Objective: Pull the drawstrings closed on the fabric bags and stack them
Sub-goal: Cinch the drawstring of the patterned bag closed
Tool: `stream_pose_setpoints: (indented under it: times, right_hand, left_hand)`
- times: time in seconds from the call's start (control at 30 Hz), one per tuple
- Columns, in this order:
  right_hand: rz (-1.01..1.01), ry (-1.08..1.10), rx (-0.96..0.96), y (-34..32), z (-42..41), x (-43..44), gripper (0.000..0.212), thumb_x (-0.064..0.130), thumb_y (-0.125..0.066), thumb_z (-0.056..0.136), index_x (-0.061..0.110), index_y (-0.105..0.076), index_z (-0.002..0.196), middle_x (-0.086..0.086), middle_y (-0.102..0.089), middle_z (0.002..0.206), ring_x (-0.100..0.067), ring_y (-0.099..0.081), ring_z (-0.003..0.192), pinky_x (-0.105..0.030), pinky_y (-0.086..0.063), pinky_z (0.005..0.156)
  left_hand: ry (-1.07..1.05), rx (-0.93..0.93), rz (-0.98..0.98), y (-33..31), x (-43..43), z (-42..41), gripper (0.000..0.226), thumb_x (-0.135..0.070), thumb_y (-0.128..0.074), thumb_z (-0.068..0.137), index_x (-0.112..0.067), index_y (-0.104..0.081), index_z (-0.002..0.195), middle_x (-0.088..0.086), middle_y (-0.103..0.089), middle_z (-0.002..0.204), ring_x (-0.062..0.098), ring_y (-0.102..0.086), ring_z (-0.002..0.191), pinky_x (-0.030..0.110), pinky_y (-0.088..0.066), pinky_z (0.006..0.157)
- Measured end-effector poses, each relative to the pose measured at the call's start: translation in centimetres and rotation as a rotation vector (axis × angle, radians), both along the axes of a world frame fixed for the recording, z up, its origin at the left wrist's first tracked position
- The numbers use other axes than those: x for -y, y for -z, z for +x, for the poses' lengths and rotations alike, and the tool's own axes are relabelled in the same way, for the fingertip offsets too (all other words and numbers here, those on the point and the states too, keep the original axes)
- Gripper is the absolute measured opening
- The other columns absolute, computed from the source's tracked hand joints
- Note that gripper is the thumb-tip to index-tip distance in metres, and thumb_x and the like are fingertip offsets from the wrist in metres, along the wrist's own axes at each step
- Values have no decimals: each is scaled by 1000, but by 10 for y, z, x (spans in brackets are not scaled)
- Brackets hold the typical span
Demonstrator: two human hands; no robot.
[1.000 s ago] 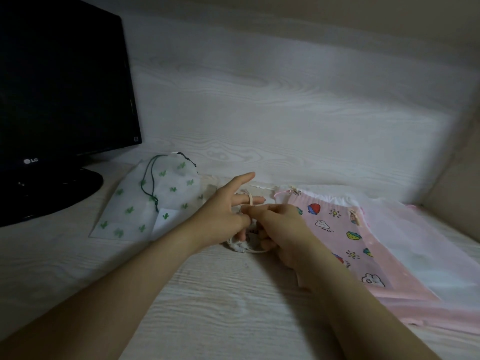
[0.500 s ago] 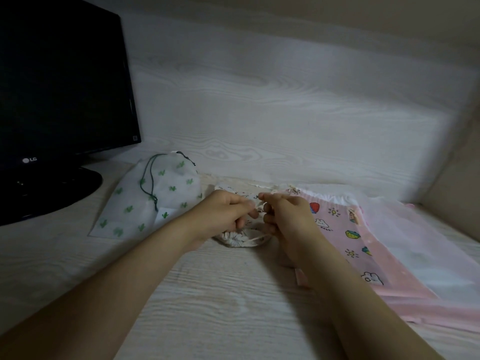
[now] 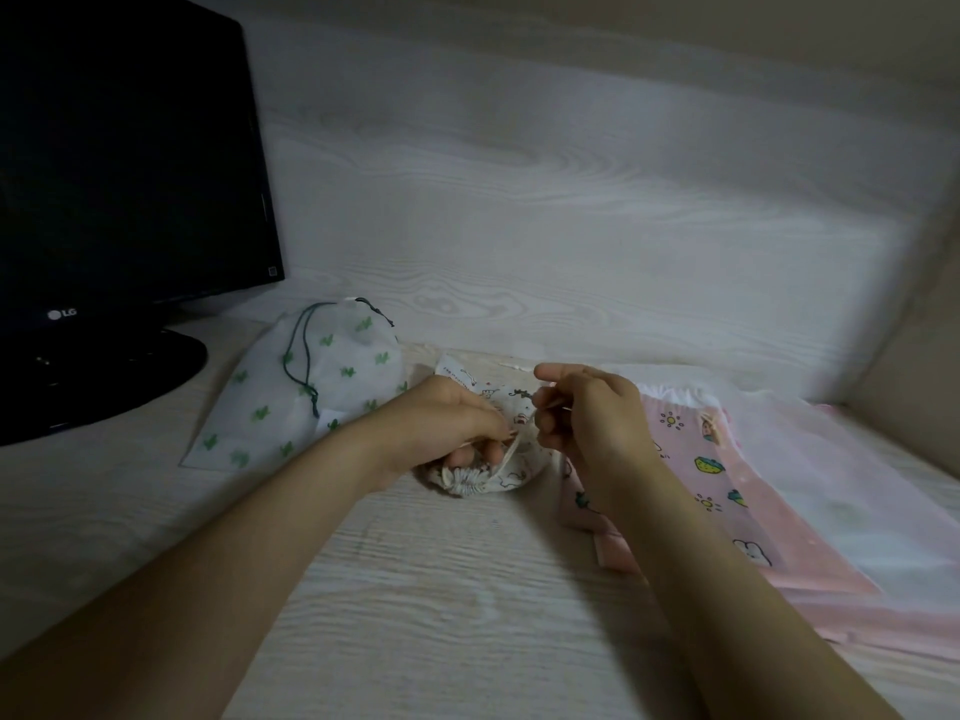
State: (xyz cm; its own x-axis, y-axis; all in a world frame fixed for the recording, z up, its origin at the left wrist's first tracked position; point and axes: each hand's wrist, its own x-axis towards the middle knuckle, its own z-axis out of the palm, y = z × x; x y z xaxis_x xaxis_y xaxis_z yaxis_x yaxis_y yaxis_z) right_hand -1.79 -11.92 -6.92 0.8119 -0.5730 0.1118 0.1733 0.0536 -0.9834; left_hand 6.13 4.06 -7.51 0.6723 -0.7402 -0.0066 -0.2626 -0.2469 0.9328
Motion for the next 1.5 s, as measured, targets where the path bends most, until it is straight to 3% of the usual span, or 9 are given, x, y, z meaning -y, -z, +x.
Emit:
stream_pose_setpoints:
  times: [0.23,0.33,0.47,0.6,0.83,1.0,1.13,1.23,1.5]
  right_hand:
    - [-65,-143,120,3,0,-3,28,-11,-48,97,-1,-70,111,-17,-72,93,-21,-64,69,-29,-54,65]
    - [-329,-115,71,11,3,2,37,-11,-65,89,12,-72,117,-14,-74,106,-18,-74,87,-32,-62,78]
    - [-718,52,-39,17,2,2,34,13,-77,89,26,-68,118,4,-68,107,-5,-73,74,-24,-61,67]
    - [-684,77,10,12,-2,0,22,16,-68,95,27,-65,113,-2,-60,113,-18,-73,66,-33,-59,63]
    - [-754,-63,31,8,-10,-9,31,14,-71,82,34,-63,104,3,-52,113,-13,-60,66,-24,-47,60]
    - [-1016,-24,80,10,-7,-12,24,26,-72,74,29,-66,97,10,-65,94,-7,-61,79,-26,-49,67]
    - [-1136,73,153,13,-3,-7,16,26,-83,82,22,-72,93,12,-69,84,-4,-64,78,-22,-51,68]
    - [-1256,163,163,14,-1,-1,13,26,-85,84,22,-79,95,8,-66,87,2,-55,70,-9,-38,65]
    - [-1429,225,51,17,6,3,13,7,-67,94,8,-78,87,-9,-61,83,-27,-60,73,-41,-51,66]
  left_hand:
    - [52,49,-4,-3,-1,-4,25,-19,-69,99,-7,-75,78,-2,-70,68,3,-50,53,17,-41,59]
    - [38,43,-25,-1,0,-2,29,-15,-67,101,-8,-74,74,-2,-68,67,-2,-51,49,14,-41,57]
    - [7,19,-38,1,2,2,35,-18,-64,102,-12,-69,68,-5,-62,63,-2,-55,54,12,-43,58]
    - [-29,-40,-65,2,4,5,33,-15,-63,99,-13,-66,66,0,-58,65,3,-52,53,11,-41,53]
    - [-104,-102,-115,1,3,6,23,-21,-70,94,-9,-75,76,0,-59,64,9,-50,57,21,-39,58]
    - [-145,-80,-115,-1,2,4,59,-41,-77,70,10,-71,98,5,-54,73,19,-46,72,31,-33,62]
    - [-143,-28,-168,-1,3,8,24,-26,-74,90,-4,-77,83,-2,-56,69,5,-59,68,16,-48,65]
    - [-179,-1,-163,-1,1,9,27,-34,-72,88,-16,-70,69,-2,-55,64,10,-51,60,29,-42,62]
    - [-261,136,-256,5,3,10,22,-15,-80,75,-16,-64,90,4,-73,74,17,-63,68,35,-54,65]
